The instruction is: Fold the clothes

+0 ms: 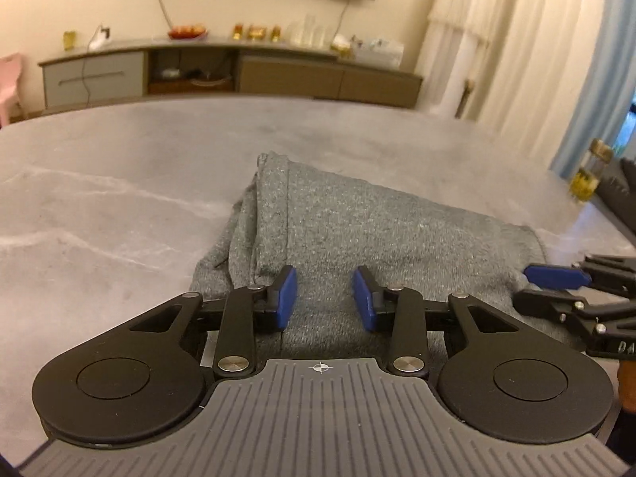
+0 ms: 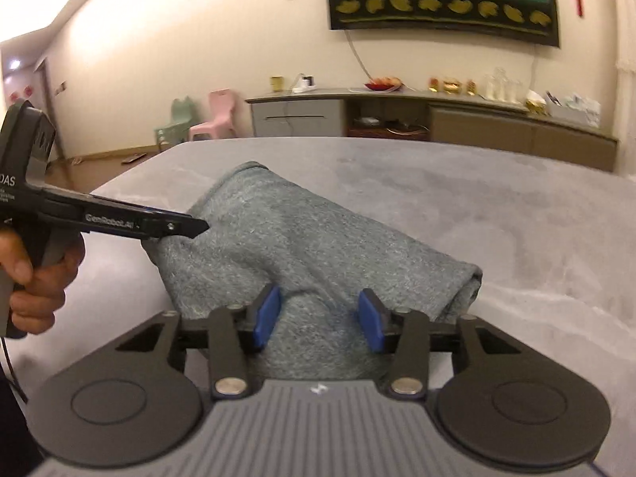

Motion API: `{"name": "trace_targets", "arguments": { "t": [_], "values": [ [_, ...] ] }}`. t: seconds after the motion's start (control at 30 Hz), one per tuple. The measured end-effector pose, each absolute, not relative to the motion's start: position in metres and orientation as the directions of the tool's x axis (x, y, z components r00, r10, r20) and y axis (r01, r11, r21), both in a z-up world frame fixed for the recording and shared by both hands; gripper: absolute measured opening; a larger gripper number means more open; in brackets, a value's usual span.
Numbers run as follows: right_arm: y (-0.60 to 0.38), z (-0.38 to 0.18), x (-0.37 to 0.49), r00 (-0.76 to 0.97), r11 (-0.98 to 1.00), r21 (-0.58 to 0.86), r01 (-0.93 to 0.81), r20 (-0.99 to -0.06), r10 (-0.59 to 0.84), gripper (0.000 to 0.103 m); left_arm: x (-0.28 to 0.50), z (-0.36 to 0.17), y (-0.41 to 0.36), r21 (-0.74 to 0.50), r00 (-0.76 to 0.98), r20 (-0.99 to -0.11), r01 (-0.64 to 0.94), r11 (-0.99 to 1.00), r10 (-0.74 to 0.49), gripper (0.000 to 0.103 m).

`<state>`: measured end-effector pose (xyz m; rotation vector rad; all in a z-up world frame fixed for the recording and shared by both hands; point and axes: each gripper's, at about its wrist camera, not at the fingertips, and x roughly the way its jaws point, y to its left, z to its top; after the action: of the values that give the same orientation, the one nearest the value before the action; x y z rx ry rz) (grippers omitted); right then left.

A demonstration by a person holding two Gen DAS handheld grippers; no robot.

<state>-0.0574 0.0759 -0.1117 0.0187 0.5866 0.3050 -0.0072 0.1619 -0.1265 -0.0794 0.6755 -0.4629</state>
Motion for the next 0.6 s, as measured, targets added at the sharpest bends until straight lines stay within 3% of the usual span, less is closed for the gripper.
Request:
{"name": "trace_targets", "arguments": {
  "t": [0.33,0.43,0.47,0.5,0.6],
  "values": [
    [0.046,-0.092,-0.053,0.783,0.924,0.211,-0.319,-0.49,0.382,0.042,-0.039,-0.118,0.169,-0.262,0.711,-0.548,0.355,0.898,-0.441,0.024],
    [0.049,-0.082,-0.078,0.79,0.917,0.19,-0.351,-0.465,0.399,0.042,-0.057,-0.103,0.175,-0.264,0.745,-0.493,0.363,0.894,-0.448,0.031],
    [0.051,-0.087,-0.079,0.78,0.919,0.169,-0.356,-0.488,0.391,0.038,-0.059,-0.101,0.177,-0.267,0.751,-0.486,0.361,0.894,-0.448,0.031],
    [0.053,-0.094,-0.078,0.769,0.922,0.145,-0.359,-0.514,0.381,0.035,-0.057,-0.103,0.178,-0.257,0.75,-0.496,0.355,0.899,-0.438,0.032],
    [0.045,-0.11,-0.066,0.767,0.94,0.142,-0.309,-0.547,0.335,0.041,-0.039,-0.129,0.177,-0.22,0.714,-0.584,0.317,0.923,-0.385,0.028]
  ]
}}
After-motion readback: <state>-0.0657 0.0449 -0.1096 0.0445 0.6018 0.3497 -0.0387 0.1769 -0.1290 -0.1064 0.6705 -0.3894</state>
